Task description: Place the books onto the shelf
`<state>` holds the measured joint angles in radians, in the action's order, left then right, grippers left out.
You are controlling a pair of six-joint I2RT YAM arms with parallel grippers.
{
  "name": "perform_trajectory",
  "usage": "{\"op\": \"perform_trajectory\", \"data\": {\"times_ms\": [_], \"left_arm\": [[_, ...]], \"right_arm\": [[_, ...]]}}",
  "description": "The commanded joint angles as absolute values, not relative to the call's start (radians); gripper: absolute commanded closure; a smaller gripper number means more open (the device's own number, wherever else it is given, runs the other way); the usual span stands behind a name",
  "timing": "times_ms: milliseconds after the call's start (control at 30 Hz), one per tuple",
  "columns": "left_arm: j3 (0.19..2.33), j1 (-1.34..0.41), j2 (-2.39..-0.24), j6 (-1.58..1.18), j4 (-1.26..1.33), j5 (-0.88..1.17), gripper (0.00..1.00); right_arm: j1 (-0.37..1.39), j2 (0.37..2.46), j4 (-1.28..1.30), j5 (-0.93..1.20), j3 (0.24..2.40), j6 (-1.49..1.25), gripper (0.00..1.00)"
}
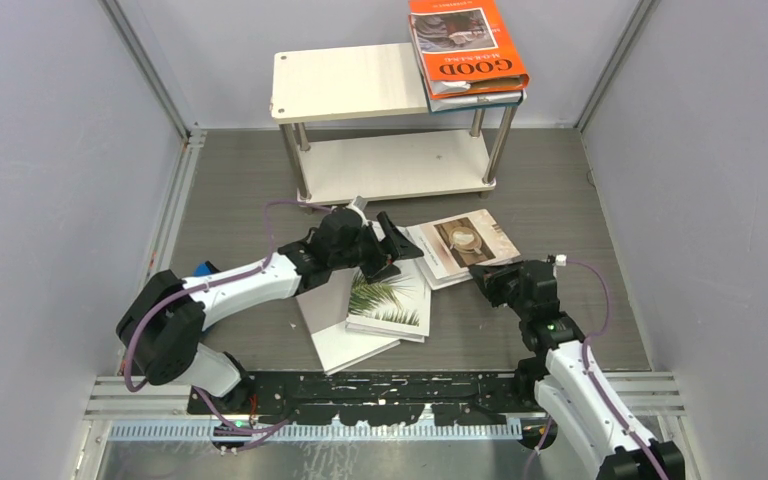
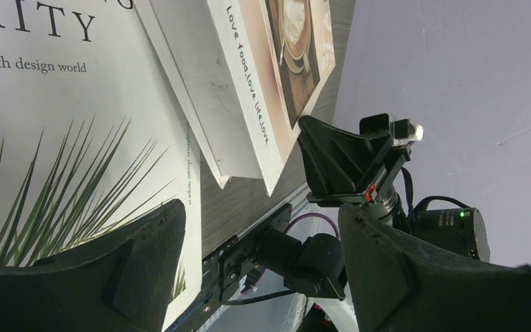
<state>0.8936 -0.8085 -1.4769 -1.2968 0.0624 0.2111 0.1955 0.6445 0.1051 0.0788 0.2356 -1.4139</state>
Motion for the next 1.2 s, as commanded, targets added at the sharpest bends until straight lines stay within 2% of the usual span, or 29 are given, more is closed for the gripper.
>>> {"op": "perform_trajectory", "data": {"times_ms": [0,333,667,1167], "left_arm": [[0.919,-0.801,-1.476,-1.302,0.141,0.230,0.19],[0.880,-0.784,-1.441,-1.310,0.128,0.225,0.16],[0.774,-0.792,-1.456,-1.432,0.248,0.221,0.13],[0.831,-0.850,-1.561,-1.558,0.281,0.148,0.11]], "right_arm": [[0.202,0.571,0.130,0.120,0.261,-1.414,0.99],[0.202,0.445,0.239,0.155,0.319,-1.441,0.99],[0.202,0.413,0.259,0.176,0.352,-1.478,0.99],[0.202,0.411,0.250,0.202,0.350,-1.499,0.99]]}}
